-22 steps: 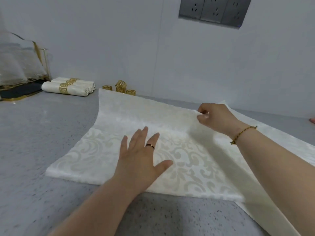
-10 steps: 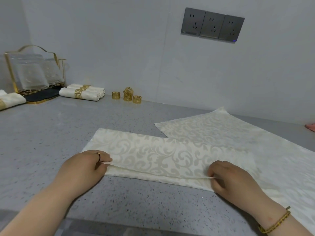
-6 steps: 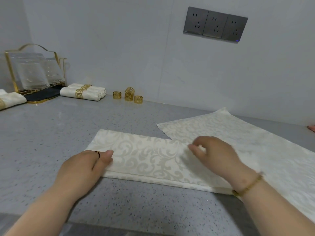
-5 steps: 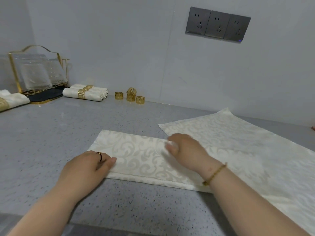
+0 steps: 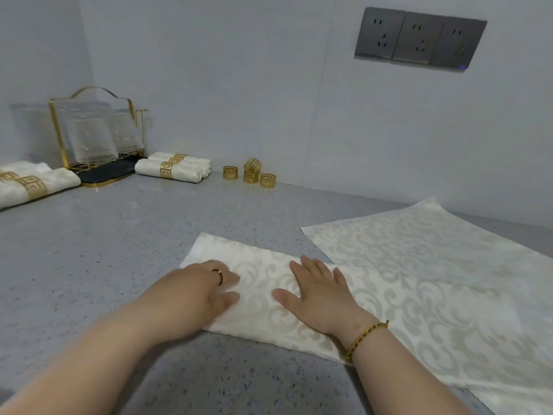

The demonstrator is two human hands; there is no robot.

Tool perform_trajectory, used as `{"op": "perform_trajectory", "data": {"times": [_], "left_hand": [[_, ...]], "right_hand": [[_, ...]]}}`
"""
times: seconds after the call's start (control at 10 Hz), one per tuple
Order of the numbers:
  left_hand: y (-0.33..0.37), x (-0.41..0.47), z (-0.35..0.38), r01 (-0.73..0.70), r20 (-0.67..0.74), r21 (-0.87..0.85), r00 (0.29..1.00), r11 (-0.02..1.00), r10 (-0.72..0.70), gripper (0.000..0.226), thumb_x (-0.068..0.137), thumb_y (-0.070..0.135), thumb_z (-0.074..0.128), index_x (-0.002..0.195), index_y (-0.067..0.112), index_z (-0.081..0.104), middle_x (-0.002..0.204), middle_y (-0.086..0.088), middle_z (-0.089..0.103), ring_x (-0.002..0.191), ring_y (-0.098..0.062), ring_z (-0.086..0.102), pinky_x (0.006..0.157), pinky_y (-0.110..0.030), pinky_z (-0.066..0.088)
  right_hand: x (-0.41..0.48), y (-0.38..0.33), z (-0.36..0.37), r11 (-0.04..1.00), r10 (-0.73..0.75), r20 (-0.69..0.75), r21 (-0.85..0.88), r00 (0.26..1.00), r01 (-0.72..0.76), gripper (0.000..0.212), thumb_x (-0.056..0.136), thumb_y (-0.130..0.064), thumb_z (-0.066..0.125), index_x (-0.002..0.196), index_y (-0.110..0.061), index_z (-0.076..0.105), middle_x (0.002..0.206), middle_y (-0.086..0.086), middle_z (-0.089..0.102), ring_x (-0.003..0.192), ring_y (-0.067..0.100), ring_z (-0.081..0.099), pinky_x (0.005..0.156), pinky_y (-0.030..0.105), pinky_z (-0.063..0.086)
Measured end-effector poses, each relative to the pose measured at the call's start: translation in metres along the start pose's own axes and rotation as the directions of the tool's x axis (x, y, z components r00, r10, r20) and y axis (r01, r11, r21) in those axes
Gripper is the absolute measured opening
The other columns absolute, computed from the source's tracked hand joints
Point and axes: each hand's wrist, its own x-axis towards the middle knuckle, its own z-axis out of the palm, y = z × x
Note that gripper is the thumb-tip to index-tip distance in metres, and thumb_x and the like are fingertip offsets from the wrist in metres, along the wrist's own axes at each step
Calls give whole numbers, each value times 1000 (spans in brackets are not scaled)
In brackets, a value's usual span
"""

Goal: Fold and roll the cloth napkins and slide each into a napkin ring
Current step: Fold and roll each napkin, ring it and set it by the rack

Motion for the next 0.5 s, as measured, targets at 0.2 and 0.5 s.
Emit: {"op": "perform_trajectory", "data": {"times": [0.2, 0.5], "left_hand": [[19, 52, 15, -37, 145, 86, 989, 996, 24, 56, 98, 43, 21, 147, 21, 3, 156, 3, -5, 142, -10, -5, 113, -24, -4], [-12, 66, 2, 161, 291, 278, 926, 947, -243, 69, 95, 53, 14, 146, 12, -7, 155, -2, -11, 143, -16, -8, 116, -36, -1]], "right_hand": [[1, 1, 0, 1000, 0, 22, 9, 1000, 0, 72, 90, -60, 27, 147, -23, 2, 156, -3, -10, 143, 14, -13, 114, 40, -10], [0, 3, -1, 999, -21, 18, 30, 1000, 20, 72, 90, -60, 28, 147, -24, 3, 156, -3, -11, 142, 13, -14, 114, 39, -11]]}}
